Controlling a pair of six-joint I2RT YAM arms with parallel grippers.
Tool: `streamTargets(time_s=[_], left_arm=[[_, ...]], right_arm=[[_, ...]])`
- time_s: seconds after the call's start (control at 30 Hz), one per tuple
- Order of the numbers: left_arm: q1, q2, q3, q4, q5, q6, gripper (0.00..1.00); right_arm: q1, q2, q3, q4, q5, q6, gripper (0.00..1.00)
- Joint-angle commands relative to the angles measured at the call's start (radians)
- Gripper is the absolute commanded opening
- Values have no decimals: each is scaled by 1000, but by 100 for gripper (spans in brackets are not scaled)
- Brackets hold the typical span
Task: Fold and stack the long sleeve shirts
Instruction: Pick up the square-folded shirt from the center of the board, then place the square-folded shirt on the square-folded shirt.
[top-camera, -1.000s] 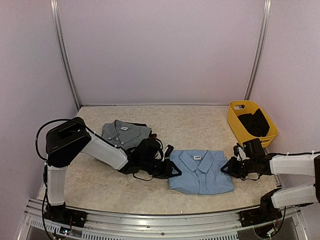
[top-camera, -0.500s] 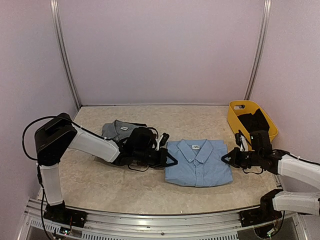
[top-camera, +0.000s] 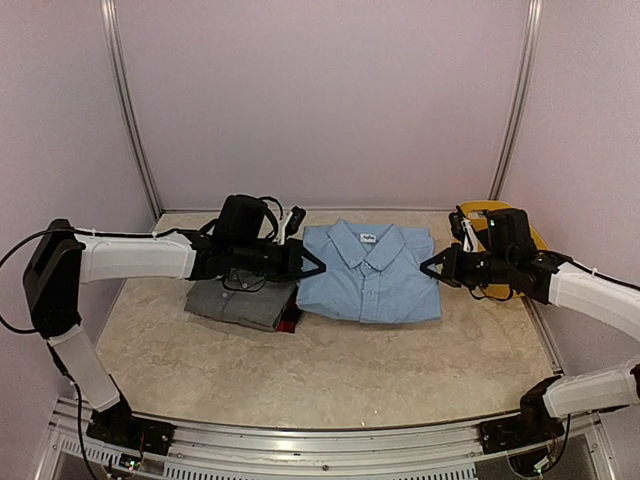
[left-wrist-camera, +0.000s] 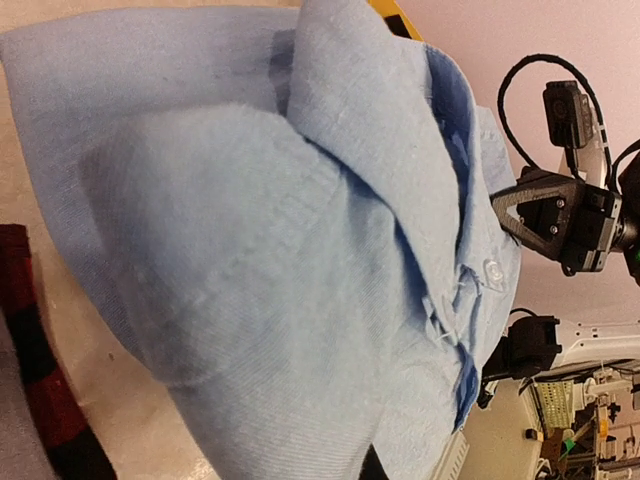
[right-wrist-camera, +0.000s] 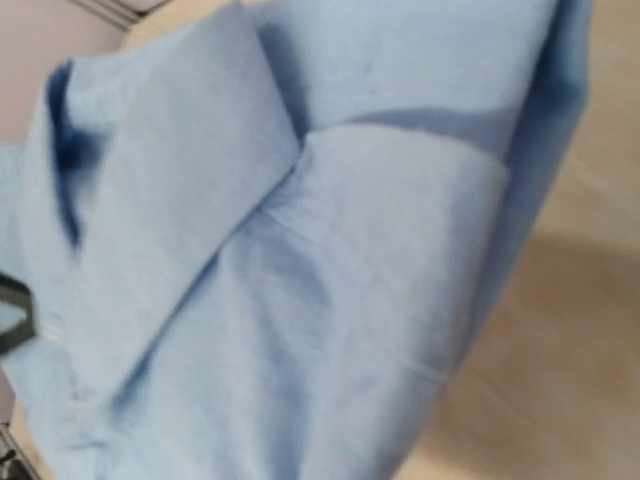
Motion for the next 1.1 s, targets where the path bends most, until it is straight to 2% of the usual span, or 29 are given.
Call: streamTargets(time_s=[0.0, 0.33, 0.57, 0.73, 1.07], left_arm=[[114, -115, 32, -187, -41, 120, 0], [411, -234, 33, -448, -49, 300, 0], [625, -271, -14, -527, -49, 388, 0], [689, -220, 27, -602, -82, 446, 0], [744, -109, 11, -566, -83, 437, 0]], right_arm=[[75, 134, 118, 66, 29, 19, 0], [286, 582, 465, 201, 79, 80, 0], [362, 844, 730, 207, 48, 89, 0], [384, 945, 796, 220, 30, 107, 0], [402, 1038, 795, 271, 20, 147, 0]])
